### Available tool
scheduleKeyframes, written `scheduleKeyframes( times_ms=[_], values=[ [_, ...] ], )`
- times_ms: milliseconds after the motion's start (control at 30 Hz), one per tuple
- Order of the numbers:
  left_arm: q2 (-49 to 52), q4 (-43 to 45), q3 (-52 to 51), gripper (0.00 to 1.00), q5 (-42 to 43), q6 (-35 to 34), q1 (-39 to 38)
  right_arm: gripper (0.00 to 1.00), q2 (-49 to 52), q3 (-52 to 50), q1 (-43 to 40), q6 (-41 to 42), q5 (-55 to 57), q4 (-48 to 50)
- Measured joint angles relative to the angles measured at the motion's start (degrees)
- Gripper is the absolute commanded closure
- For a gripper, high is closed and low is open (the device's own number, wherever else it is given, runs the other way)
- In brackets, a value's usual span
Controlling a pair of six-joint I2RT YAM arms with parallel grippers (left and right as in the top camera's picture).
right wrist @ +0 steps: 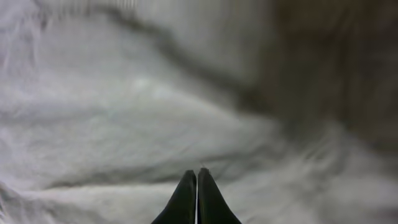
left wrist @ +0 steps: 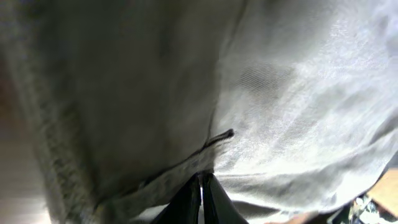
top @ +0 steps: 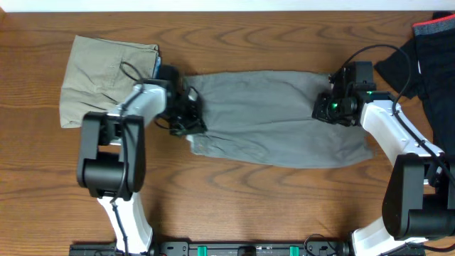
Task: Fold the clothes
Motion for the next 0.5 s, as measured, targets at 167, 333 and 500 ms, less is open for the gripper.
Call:
scheduleKeyframes(
  times_ms=[167,333,500],
  values=[
    [0.0,-3.5,2.4,0.86,-2.2,2.8,2.3,0.99,0.0,0.0,0.3,0.2,0.0,4.7],
    [-2.0,-7.4,3.7,0.83,-2.8,4.3,-0.6,0.99,0.0,0.0,3.3,-1.1,0.2,7.9],
    [-6.9,-6.5,3.8,0.83,-3.0,4.9,-7.1,0.99,1.9,0.0,6.4,-2.3,1.3,11.3]
  ],
)
